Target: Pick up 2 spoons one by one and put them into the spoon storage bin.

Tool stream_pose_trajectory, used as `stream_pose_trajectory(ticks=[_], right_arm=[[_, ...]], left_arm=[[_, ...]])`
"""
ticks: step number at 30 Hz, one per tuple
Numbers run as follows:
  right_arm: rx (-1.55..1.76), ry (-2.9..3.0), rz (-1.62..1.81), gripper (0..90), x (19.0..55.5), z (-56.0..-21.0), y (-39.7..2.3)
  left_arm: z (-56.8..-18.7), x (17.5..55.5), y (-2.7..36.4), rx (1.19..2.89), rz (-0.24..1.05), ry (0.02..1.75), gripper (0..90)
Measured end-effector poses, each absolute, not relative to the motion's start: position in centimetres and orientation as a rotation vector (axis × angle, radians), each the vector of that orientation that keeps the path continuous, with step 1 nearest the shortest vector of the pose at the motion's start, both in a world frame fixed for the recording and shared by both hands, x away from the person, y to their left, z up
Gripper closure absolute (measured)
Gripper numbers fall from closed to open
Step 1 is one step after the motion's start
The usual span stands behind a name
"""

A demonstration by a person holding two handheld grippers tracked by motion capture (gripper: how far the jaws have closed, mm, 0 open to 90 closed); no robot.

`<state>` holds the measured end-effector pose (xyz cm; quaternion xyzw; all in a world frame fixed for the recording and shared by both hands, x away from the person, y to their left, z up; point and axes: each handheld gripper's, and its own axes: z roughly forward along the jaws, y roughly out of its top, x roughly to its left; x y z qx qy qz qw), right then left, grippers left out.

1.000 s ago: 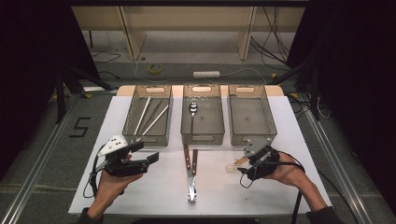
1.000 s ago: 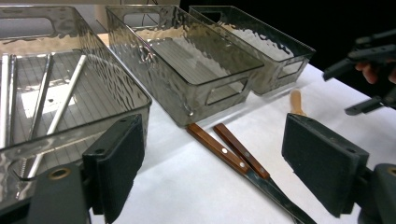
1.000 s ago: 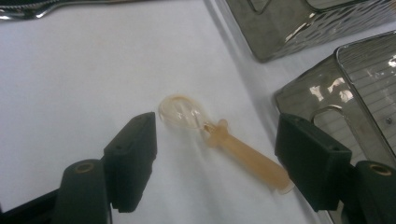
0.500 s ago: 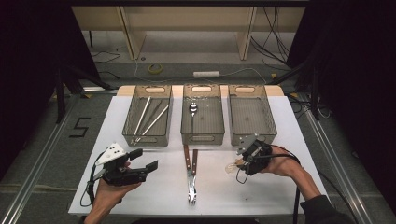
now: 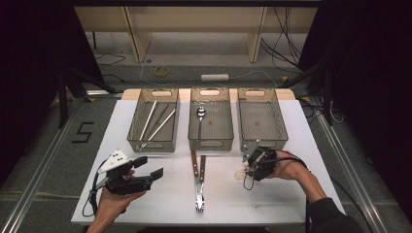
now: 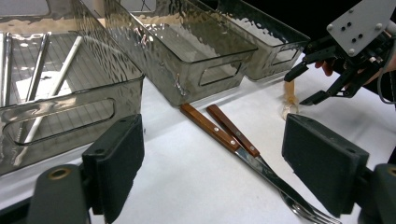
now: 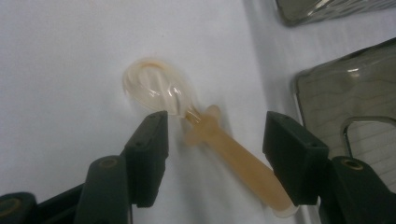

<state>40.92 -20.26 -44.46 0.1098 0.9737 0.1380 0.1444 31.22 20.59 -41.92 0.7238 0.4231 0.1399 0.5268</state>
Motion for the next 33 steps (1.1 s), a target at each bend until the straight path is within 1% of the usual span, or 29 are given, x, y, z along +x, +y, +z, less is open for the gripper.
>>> stream_pose_trajectory(ticks=[15,19,26,33], right_arm=[[0.268,2.840,0.337,46.3,41.4,-45.7,-19.6],[0.261,2.857,0.362,50.8,41.6,-45.7,-19.8],[0.258,2.884,0.372,55.3,42.0,-45.7,-19.8],[0.240,2.892,0.359,62.3,42.1,-45.7,-19.7]], left_arm=[[-42.0,31.3,20.4,1.729,0.314,1.020,21.0],[-42.0,31.3,20.4,1.731,0.315,1.019,21.1],[-42.0,31.4,20.4,1.735,0.312,1.017,21.4],[-42.0,31.3,20.2,1.744,0.312,1.014,21.5]])
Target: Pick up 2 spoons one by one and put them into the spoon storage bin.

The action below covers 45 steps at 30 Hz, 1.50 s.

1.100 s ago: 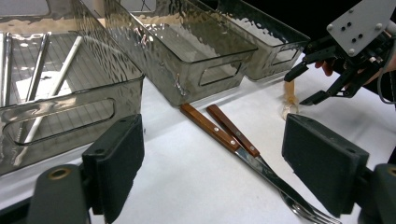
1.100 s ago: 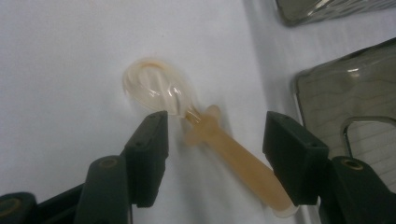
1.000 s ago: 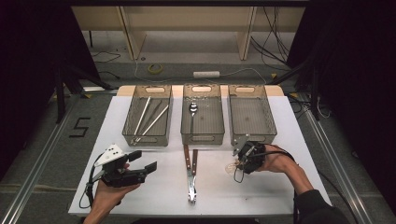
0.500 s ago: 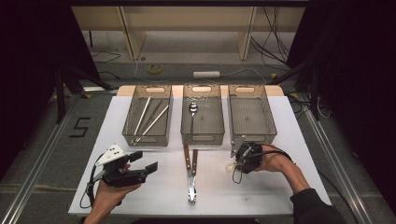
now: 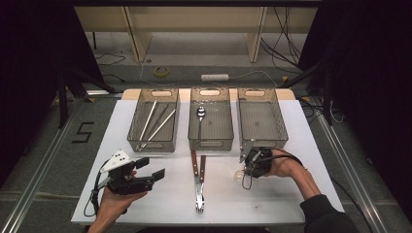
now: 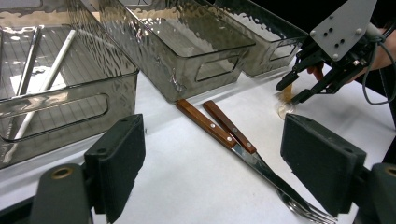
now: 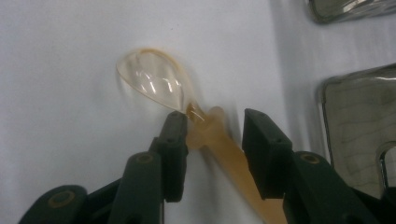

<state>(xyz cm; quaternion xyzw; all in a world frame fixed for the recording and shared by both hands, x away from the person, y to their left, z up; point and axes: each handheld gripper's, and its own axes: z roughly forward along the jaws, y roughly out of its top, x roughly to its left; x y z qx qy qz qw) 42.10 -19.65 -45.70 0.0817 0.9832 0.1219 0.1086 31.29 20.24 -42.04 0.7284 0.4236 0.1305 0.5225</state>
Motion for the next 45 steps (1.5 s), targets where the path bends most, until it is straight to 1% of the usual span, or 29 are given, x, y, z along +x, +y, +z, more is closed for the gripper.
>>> stream_pose_trajectory(ticks=[12,18,25,30,36,43,45], right_arm=[[0.149,2.882,0.317,68.6,41.9,-45.6,-19.2],[0.108,2.857,0.288,73.7,41.9,-45.6,-18.7],[0.095,2.815,0.279,77.1,42.0,-45.7,-18.3],[0.139,2.807,0.299,77.7,42.3,-45.4,-18.4],[0.225,2.779,0.367,77.9,42.3,-44.2,-19.4],[0.358,2.716,0.537,77.8,41.5,-41.7,-20.3],[0.398,2.700,0.576,77.7,41.4,-41.1,-20.4]], left_arm=[[-42.1,31.3,20.1,1.749,0.309,1.015,22.0],[-42.1,31.4,20.2,1.747,0.303,1.017,22.3],[-42.1,31.4,20.3,1.736,0.300,1.026,22.6],[-42.1,31.6,20.6,1.717,0.277,1.039,22.6],[-42.1,31.6,20.9,1.683,0.271,1.051,22.6],[-42.1,31.5,20.8,1.693,0.278,1.036,21.9],[-42.1,31.4,20.7,1.698,0.300,1.033,21.7]])
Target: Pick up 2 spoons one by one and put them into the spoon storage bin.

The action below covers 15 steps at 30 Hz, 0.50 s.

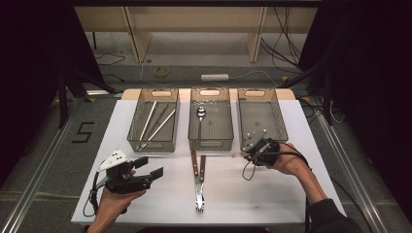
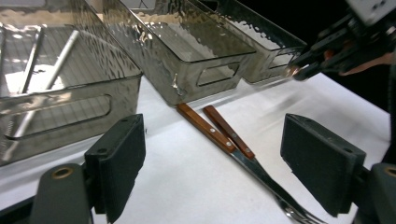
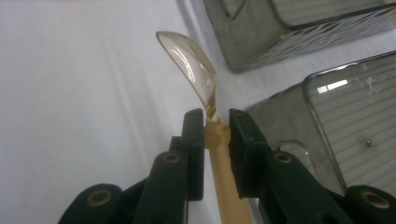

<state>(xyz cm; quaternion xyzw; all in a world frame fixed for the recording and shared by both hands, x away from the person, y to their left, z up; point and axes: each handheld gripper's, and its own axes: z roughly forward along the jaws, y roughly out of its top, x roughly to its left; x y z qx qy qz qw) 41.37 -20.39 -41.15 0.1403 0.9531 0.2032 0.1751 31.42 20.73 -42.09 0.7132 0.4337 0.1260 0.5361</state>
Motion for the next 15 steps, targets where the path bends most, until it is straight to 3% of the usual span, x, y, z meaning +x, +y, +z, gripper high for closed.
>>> stream_pose_trajectory(ticks=[15], right_arm=[[0.645,2.624,0.908,77.6,42.0,-38.8,-20.6]], left_arm=[[-41.9,31.0,21.5,1.689,0.382,1.023,20.4]])
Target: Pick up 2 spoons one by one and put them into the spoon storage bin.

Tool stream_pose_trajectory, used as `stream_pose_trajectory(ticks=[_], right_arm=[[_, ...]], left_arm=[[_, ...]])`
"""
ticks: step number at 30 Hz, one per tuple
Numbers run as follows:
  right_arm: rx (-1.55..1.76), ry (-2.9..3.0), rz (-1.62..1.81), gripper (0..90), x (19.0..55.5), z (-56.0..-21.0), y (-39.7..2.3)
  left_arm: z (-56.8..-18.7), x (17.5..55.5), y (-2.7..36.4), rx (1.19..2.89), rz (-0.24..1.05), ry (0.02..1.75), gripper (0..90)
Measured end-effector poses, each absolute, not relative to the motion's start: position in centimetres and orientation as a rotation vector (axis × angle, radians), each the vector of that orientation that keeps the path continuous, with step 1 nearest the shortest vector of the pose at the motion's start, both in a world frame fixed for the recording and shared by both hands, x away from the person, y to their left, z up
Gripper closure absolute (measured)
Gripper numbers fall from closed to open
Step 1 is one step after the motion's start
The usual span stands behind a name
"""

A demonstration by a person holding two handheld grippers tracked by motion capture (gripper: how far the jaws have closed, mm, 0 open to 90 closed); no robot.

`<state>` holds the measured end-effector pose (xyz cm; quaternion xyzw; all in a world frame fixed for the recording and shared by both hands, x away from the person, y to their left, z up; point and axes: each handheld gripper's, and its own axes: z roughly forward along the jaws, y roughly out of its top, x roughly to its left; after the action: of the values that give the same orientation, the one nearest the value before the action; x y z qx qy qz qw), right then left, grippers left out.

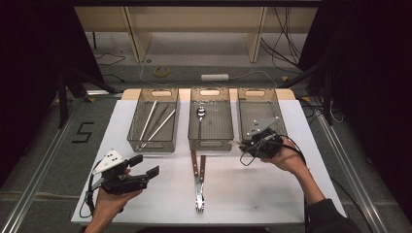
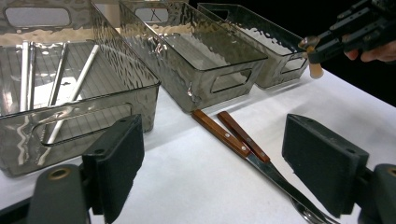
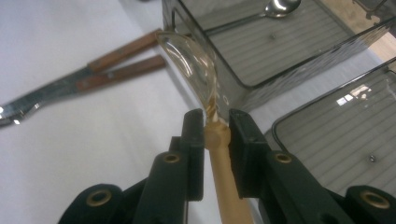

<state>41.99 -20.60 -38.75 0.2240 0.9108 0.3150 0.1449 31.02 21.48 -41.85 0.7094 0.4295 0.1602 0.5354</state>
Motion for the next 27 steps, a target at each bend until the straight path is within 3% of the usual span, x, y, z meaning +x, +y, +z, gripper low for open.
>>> stream_pose_trajectory(ticks=[11,27], right_arm=[[0.848,2.569,1.150,77.6,43.0,-37.2,-20.2],[0.951,2.524,1.237,77.5,44.9,-36.2,-18.3]], left_arm=[[-41.8,30.7,21.7,1.702,0.436,1.007,18.4],[-41.9,30.4,21.9,1.705,0.461,1.003,17.5]])
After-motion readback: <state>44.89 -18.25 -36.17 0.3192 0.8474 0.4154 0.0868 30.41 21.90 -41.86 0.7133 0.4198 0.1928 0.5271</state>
